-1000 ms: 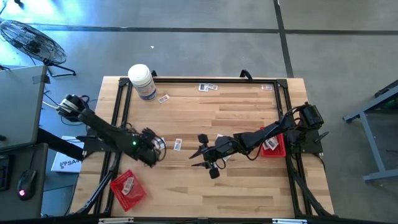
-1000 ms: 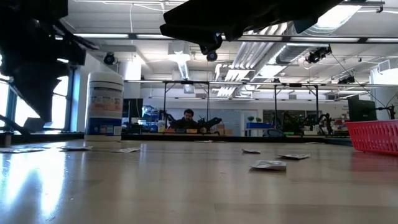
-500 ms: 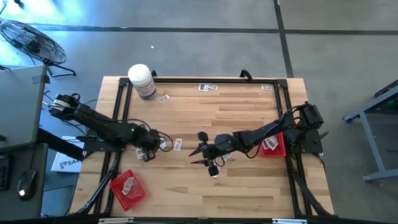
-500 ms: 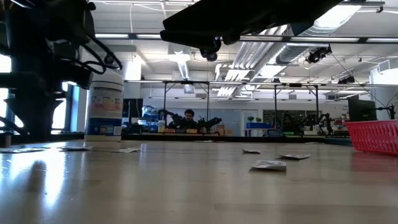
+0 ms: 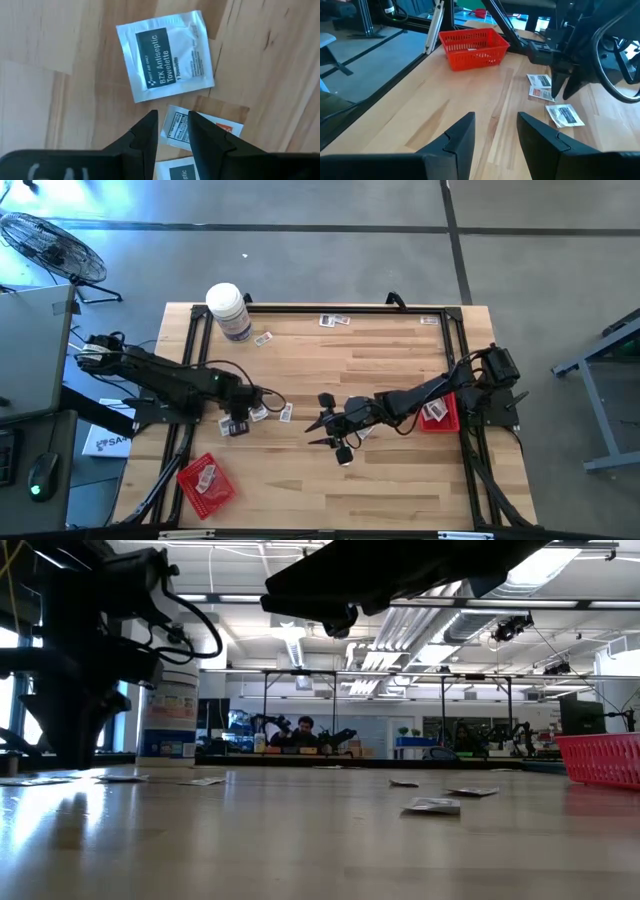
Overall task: Pick & Place First Aid Supplies
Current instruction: Put the ointment pack into the left red bin
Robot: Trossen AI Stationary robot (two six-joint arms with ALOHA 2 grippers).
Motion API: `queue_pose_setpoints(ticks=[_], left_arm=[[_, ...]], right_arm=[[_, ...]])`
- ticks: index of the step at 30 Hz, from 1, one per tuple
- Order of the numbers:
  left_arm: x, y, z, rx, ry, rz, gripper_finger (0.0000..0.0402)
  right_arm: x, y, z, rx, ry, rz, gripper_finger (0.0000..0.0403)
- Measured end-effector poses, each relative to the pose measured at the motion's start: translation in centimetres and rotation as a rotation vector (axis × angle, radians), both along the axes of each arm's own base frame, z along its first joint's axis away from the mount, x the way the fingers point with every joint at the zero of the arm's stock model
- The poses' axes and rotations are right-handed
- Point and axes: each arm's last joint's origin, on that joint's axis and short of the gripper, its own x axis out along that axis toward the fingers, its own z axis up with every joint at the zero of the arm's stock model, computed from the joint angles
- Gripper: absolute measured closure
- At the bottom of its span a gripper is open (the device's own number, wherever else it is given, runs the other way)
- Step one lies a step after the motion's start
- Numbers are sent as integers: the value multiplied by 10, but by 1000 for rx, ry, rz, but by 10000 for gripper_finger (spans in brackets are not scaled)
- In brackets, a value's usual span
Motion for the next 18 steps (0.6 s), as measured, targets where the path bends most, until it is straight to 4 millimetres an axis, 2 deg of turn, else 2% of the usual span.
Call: queue_pose_setpoints(ticks=[11, 18], left_arm=[[-8, 1, -15, 16, 4, 1, 298], [-8, 1, -15, 19, 2, 7, 302]], right_arm=[[0, 0, 0, 0, 5, 0, 263], [0, 0, 0, 0, 5, 0, 263]])
